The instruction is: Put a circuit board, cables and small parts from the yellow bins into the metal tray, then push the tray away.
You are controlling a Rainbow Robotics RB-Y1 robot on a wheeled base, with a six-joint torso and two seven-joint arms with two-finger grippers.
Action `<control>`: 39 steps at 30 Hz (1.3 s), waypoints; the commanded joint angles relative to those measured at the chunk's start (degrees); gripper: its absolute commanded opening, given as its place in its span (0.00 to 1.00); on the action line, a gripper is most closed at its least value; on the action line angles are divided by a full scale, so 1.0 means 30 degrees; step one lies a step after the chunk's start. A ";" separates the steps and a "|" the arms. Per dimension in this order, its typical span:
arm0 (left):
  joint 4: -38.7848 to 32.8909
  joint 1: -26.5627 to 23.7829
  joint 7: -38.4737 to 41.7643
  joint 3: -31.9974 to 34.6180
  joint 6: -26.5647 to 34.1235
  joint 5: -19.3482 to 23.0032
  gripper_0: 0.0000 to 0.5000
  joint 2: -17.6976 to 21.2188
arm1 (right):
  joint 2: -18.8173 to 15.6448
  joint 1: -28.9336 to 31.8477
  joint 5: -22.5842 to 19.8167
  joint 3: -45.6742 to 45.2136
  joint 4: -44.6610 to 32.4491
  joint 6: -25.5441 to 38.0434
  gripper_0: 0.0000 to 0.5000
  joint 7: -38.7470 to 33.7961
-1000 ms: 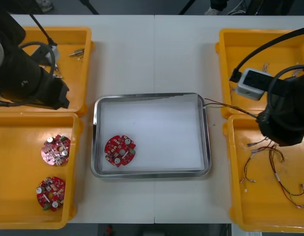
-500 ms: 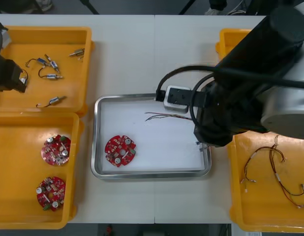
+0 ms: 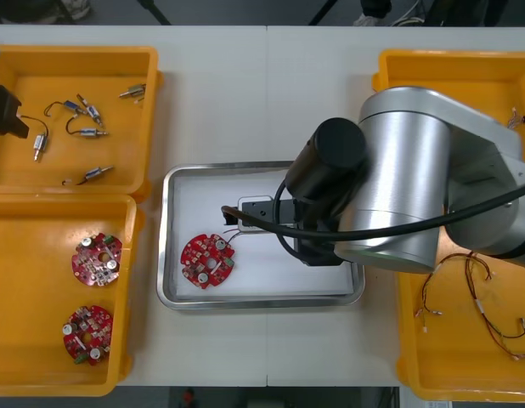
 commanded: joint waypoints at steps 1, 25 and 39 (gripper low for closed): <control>0.1774 -0.1197 -0.3634 0.0479 -0.1744 -0.0301 1.00 0.0352 | 0.0591 -0.1096 0.0359 0.2242 0.1855 -0.1627 0.00 0.0965; 0.8835 -0.3043 -0.4894 -0.2129 -0.9302 -0.1239 1.00 -0.1962 | 0.0708 -0.1243 0.0740 0.5406 0.5048 -0.5201 0.58 0.1844; 1.0388 -0.3013 -0.5480 -0.3183 -1.0914 -0.1620 1.00 -0.2695 | -0.0610 -0.1008 0.0798 0.5025 0.3672 -0.5553 1.00 0.1463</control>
